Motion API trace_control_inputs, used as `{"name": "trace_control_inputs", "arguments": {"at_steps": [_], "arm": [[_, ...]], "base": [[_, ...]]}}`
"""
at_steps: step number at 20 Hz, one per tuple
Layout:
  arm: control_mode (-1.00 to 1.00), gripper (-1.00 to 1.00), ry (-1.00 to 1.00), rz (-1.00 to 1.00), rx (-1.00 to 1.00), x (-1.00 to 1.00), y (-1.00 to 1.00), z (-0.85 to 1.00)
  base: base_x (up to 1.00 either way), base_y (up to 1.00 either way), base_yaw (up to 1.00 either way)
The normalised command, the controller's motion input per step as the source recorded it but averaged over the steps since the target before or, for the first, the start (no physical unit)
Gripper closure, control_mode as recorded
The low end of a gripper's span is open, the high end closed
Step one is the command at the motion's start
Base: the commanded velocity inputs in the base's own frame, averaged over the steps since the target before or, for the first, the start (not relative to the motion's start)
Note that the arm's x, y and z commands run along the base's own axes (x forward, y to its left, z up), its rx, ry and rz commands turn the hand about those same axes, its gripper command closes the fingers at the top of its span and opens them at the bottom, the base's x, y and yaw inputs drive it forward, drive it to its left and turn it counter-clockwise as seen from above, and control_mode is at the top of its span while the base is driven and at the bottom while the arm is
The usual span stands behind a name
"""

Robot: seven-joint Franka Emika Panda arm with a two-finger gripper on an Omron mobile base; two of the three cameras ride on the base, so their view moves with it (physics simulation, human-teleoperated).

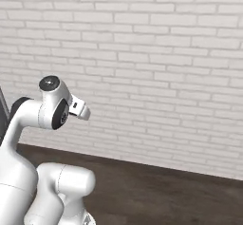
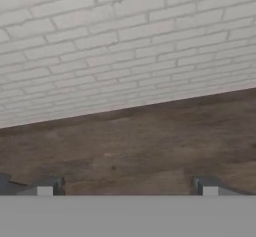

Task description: Place one mushroom and one chicken drumstick in each tupperware on the nearby counter, to pack two identical lunches.

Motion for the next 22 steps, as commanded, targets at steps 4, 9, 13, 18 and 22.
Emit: {"name": "trace_control_inputs", "arguments": {"at_steps": [4,9,13,18,22], "arm": [[1.00,-1.00,0.00,0.00,0.00,0.00,0.00,0.00],[1.00,-1.00,0.00,0.00,0.00,0.00,0.00,0.00],[1.00,-1.00,0.00,0.00,0.00,0.00,0.00,0.00],[1.00,-1.00,0.00,0.00,0.00,0.00,0.00,0.00],[1.00,-1.00,0.00,0.00,0.00,0.00,0.00,0.00]], "base": [[0.71,-0.17,0.40],[-0.03,0.12,0.84],[-0.12,0.09,0.81],[-0.27,-0.39,0.49],[0.00,-0.04,0.02]]}}
